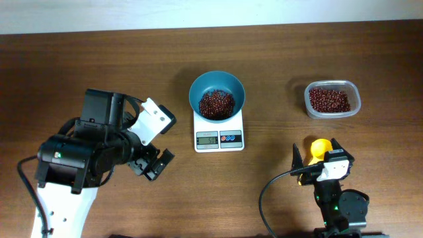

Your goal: Scoop item into bowl and weigh 50g on scale

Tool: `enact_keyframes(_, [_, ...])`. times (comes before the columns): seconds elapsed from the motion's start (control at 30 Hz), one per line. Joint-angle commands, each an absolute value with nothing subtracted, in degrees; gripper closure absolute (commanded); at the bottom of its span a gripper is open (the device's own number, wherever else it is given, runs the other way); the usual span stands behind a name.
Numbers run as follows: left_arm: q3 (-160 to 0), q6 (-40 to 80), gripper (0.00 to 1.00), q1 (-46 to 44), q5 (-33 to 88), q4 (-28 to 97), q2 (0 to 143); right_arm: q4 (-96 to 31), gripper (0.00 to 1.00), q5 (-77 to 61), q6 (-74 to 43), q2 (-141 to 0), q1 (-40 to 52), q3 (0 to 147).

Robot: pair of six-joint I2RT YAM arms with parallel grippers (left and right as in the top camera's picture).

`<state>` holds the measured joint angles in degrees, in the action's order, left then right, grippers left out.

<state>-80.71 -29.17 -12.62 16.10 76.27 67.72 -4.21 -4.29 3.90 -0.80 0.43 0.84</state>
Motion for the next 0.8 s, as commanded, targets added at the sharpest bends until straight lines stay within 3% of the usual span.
enact_keyframes(0.0, [-81.5, -30.1, 0.01, -12.4, 16.8, 76.2, 67.4, -4.2, 0.01, -3.8, 4.3, -0.4, 1.0, 0.3])
enact_keyframes(0.47, [-80.3, -30.1, 0.01, -12.3, 13.6, 75.7, 61.1, -4.2, 0.01, -3.8, 4.3, -0.4, 1.0, 0.3])
enact_keyframes(0.77, [-61.5, -24.7, 0.01, -9.4, 13.7, 57.6, 40.0, -4.2, 0.01, -3.8, 4.3, -0.4, 1.0, 0.3])
